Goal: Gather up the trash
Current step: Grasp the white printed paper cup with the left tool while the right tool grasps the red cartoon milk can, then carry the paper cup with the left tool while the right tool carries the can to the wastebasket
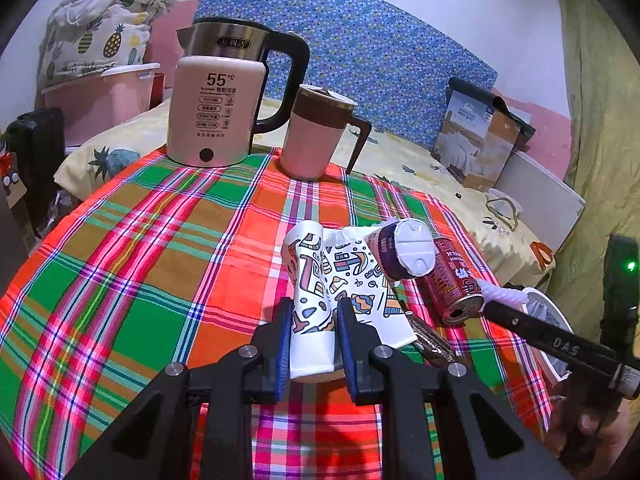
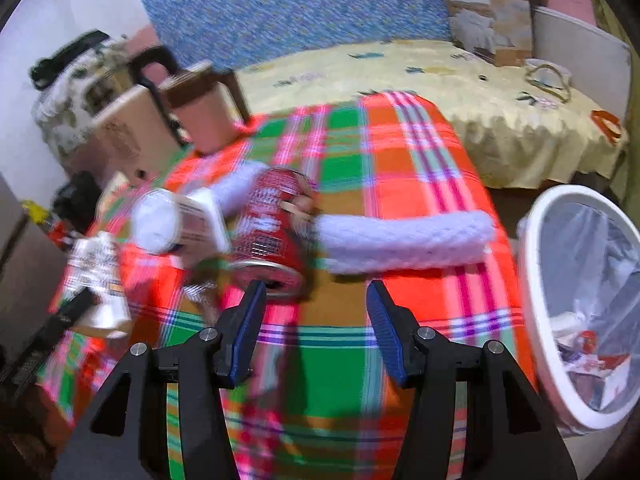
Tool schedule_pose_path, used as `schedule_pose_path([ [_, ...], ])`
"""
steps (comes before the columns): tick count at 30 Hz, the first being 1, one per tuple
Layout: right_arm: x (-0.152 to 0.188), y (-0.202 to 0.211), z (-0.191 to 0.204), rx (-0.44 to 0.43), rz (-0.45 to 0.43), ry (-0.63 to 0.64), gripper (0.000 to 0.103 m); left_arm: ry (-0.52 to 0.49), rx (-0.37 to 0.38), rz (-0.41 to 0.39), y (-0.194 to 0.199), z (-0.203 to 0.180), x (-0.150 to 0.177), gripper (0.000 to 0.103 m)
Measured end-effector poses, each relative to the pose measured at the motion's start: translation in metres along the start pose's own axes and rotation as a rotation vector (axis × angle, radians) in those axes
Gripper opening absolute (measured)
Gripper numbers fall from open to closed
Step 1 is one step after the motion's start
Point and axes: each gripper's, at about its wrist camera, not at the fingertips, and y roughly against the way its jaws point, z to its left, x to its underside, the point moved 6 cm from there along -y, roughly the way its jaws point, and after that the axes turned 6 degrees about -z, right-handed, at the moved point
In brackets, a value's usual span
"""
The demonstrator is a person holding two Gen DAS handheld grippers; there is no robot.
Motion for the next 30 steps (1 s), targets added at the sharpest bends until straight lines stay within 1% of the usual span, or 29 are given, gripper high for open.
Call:
schedule_pose_path([
  [3, -0.006, -0.011, 0.019, -0.005, -0.022, 0.046, 0.056, 0.002, -0.002, -0.004, 0.001, 0.003, -0.001, 0.022],
  [4, -0.008, -0.016, 0.019, -0.001, -0.02, 0.053, 0.06, 0.004, -0.003, -0.005, 0.002, 0.004, -0.001, 0.022],
  [6, -0.01, -0.032, 0.022, 0.013, -0.001, 0.055, 0.061, 0.009, -0.006, -0.004, 0.002, 0.006, -0.001, 0.022],
  [9, -0.011, -0.045, 0.021, 0.02, 0.014, 0.048, 0.061, 0.013, -0.008, -0.002, 0.001, 0.009, 0.0, 0.022],
  [13, -0.007, -0.053, 0.016, 0.035, 0.052, 0.024, 0.061, 0.019, -0.007, 0.01, -0.003, 0.012, 0.002, 0.022],
  [15, -0.005, -0.057, 0.014, 0.029, 0.07, 0.013, 0.061, 0.018, -0.006, 0.014, -0.004, 0.011, 0.003, 0.022],
  [16, -0.005, -0.056, 0.015, 0.023, 0.068, 0.008, 0.061, 0.017, -0.005, 0.015, -0.005, 0.011, 0.003, 0.022],
  [17, -0.005, -0.053, 0.015, 0.015, 0.059, 0.006, 0.056, 0.016, -0.004, 0.017, -0.005, 0.011, 0.003, 0.022],
  [18, -0.005, -0.05, 0.015, 0.011, 0.047, 0.008, 0.055, 0.014, -0.003, 0.017, -0.006, 0.01, 0.004, 0.022],
  [24, -0.003, -0.028, 0.013, -0.001, -0.007, 0.007, 0.055, 0.002, 0.001, 0.024, -0.005, 0.004, 0.006, 0.022],
  [30, 0.009, -0.003, 0.004, -0.03, -0.025, 0.0, 0.054, -0.017, -0.001, 0.024, 0.002, -0.006, 0.009, 0.022],
])
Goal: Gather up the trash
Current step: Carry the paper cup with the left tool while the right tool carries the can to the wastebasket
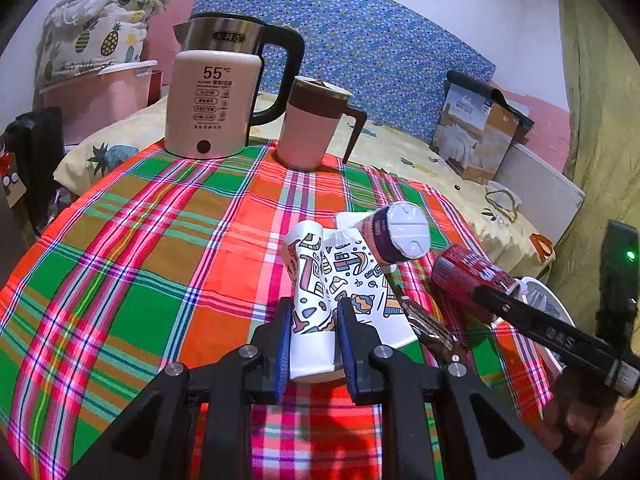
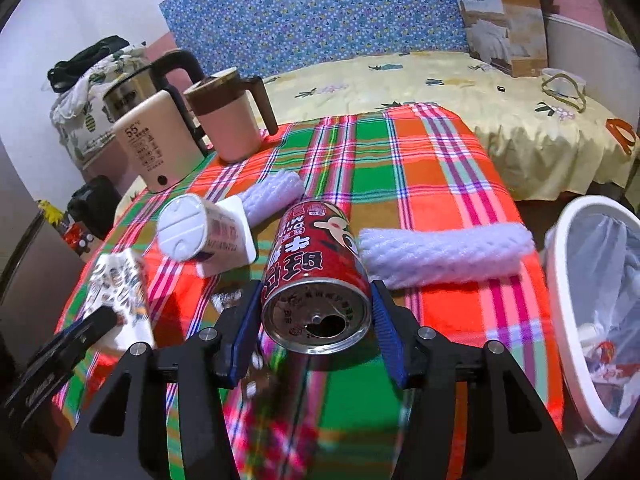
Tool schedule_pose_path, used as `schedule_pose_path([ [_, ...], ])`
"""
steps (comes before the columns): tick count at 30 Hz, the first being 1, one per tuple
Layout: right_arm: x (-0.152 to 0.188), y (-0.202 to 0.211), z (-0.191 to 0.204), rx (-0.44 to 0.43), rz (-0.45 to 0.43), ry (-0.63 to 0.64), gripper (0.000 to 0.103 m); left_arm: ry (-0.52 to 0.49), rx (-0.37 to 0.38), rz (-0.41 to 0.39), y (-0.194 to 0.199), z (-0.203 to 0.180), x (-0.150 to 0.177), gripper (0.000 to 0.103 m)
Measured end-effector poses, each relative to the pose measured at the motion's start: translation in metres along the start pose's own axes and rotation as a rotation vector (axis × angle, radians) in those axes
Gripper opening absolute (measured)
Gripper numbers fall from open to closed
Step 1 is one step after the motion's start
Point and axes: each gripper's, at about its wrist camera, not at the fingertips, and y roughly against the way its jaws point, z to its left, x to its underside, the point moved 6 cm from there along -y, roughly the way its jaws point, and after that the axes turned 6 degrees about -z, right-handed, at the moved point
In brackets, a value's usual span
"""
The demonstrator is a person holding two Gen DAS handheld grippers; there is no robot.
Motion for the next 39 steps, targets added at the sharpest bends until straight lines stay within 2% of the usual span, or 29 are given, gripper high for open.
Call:
schedule_pose_path([
  [9, 0.011, 0.04, -0.012, -0.019, -0.028, -0.001, 0.054, -0.055, 0.035, -0.008, 0.019, -0.036, 0.005, 0.022],
  [25, 0.021, 0.075, -0.026, -0.073, -0.072, -0.029, 0.054, -0.137, 0.098, 0.026, 0.035, -0.096, 0.02, 0.022],
  [33, 0.02, 0.093, -0.06, -0.017, -0.112, -0.076, 0.054, -0.2, 0.161, 0.046, 0.031, -0.145, 0.024, 0.022],
  [39, 0.023, 0.112, -0.102, 0.063, -0.142, -0.134, 0.054, -0.261, 0.224, 0.062, 0.021, -0.193, 0.029, 0.022],
])
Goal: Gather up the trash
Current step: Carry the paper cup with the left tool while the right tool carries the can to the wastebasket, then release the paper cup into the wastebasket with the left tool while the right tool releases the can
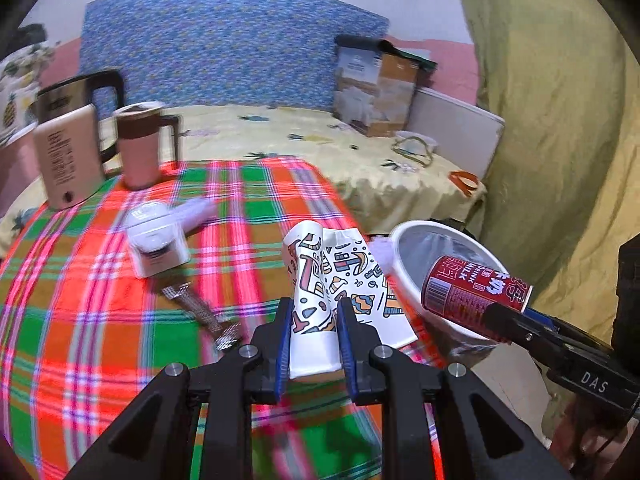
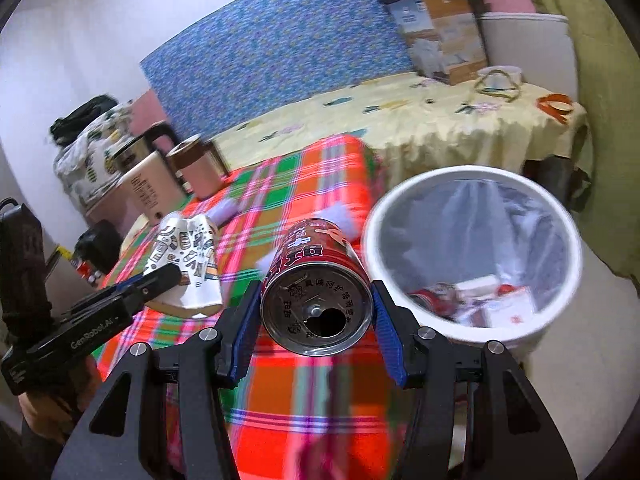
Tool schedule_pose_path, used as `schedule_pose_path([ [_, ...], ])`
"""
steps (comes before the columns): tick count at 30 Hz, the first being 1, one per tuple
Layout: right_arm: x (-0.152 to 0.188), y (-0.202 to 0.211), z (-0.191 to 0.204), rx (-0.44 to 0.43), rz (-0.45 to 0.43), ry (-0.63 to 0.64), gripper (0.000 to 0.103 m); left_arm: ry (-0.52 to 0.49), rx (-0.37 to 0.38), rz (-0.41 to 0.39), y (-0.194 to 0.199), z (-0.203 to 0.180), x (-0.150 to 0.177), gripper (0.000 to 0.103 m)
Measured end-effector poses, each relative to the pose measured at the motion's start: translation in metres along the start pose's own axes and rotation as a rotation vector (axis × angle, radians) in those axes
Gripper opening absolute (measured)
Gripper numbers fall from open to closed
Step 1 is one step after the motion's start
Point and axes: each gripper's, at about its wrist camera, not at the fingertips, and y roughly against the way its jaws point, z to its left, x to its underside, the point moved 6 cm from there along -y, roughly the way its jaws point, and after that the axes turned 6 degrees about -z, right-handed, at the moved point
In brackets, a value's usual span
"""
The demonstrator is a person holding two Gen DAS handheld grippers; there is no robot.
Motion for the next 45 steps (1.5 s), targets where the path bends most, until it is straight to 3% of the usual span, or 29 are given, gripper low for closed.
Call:
schedule_pose_path([
  [12, -0.01, 0.02, -0.079, 0.162, -0.049, -0.091, 0.054, -0.109, 0.115, 0.046, -0.052, -0.085, -0.01, 0.022],
  [21, -0.005, 0.009, -0.098, 0.199, -0.017, -0.103, 0.054, -0.159, 0.155, 0.103, -0.09, -0.12, -0.001, 0.022],
  [36, 0.002, -0.004, -0.107, 0.215, 0.064, -0.073, 0.055, -0.167, 0.157, 0.157, -0.117, -0.124, 0.008, 0.023],
  [45, -0.002, 0.004, -0.107, 0.23, 0.031, -0.061, 0.057, -0.134, 0.171, 0.138, -0.109, -0.118, 0.005, 0.029],
])
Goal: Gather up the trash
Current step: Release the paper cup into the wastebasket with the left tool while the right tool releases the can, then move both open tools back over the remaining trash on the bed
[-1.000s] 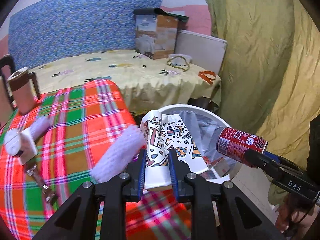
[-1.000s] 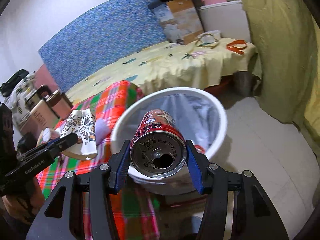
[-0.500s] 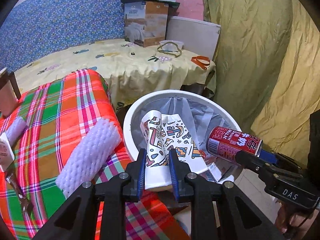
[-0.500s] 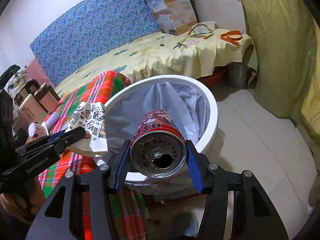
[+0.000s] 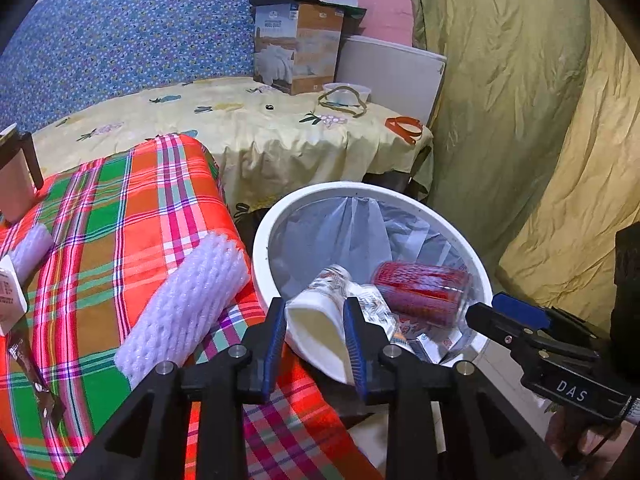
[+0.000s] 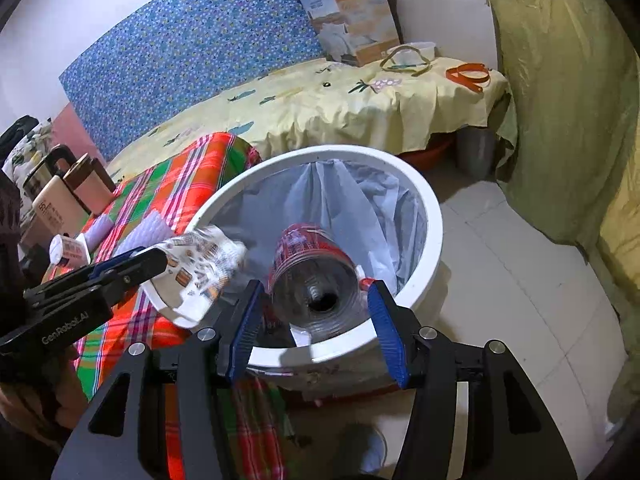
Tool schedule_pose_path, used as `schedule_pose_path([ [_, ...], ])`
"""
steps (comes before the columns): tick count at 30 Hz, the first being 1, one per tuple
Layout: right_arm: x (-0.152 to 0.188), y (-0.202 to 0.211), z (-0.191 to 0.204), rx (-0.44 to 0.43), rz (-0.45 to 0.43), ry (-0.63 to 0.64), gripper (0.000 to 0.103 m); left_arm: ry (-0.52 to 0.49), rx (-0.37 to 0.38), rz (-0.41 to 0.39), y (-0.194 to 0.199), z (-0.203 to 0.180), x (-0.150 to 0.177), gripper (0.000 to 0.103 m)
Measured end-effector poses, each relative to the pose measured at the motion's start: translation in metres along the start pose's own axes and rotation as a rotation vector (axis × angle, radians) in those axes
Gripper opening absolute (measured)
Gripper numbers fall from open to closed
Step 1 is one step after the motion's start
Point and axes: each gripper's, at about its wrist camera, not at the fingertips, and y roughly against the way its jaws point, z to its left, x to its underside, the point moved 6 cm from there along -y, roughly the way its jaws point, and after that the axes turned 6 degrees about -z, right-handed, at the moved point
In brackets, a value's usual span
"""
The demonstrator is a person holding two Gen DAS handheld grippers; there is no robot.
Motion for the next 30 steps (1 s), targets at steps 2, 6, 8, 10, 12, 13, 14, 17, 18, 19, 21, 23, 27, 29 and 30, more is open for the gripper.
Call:
schedule_pose_path([
  [2, -0.002, 0.003, 0.0, 0.0, -0.01, -0.004, 0.058, 0.009, 0.003, -0.009, 0.005, 0.002, -0.001, 0.029],
  [6, -0.002, 0.008, 0.0, -0.005, -0.022, -0.007, 0.058, 0.022, -0.001, -0.027, 0.015, 0.006, 0.0, 0.029],
  [8, -0.001, 0.01, 0.003, -0.015, -0.025, -0.006, 0.058, 0.031, -0.002, -0.035, 0.021, 0.009, 0.0, 0.029],
  [10, -0.001, 0.012, 0.008, -0.026, -0.029, -0.002, 0.058, 0.038, -0.005, -0.044, 0.028, 0.011, 0.001, 0.029],
  [12, -0.001, 0.015, 0.014, -0.047, -0.035, 0.007, 0.058, 0.042, -0.011, -0.056, 0.036, 0.014, 0.002, 0.029],
  [13, -0.001, 0.016, 0.017, -0.057, -0.04, 0.012, 0.058, 0.046, -0.015, -0.062, 0.04, 0.016, 0.003, 0.029],
  [14, -0.001, 0.018, 0.021, -0.069, -0.046, 0.019, 0.058, 0.051, -0.02, -0.067, 0.044, 0.018, 0.004, 0.029],
  [17, 0.0, 0.023, 0.033, -0.103, -0.059, 0.034, 0.058, 0.071, -0.041, -0.081, 0.059, 0.026, 0.008, 0.029],
  [18, 0.0, 0.025, 0.039, -0.118, -0.064, 0.042, 0.058, 0.078, -0.047, -0.085, 0.063, 0.03, 0.009, 0.029],
  [19, 0.001, 0.026, 0.042, -0.13, -0.068, 0.045, 0.058, 0.087, -0.055, -0.089, 0.068, 0.034, 0.011, 0.029],
  [21, 0.002, 0.028, 0.052, -0.156, -0.071, 0.055, 0.058, 0.103, -0.068, -0.096, 0.077, 0.042, 0.016, 0.029],
  [23, 0.004, 0.029, 0.061, -0.169, -0.072, 0.067, 0.058, 0.112, -0.086, -0.102, 0.088, 0.051, 0.02, 0.029],
  [27, 0.008, 0.029, 0.079, -0.192, -0.06, 0.091, 0.058, 0.121, -0.115, -0.116, 0.106, 0.065, 0.029, 0.029],
  [29, 0.01, 0.027, 0.088, -0.211, -0.049, 0.092, 0.058, 0.128, -0.129, -0.121, 0.113, 0.071, 0.033, 0.029],
  [30, 0.011, 0.025, 0.093, -0.218, -0.043, 0.095, 0.058, 0.132, -0.14, -0.126, 0.118, 0.076, 0.035, 0.029],
])
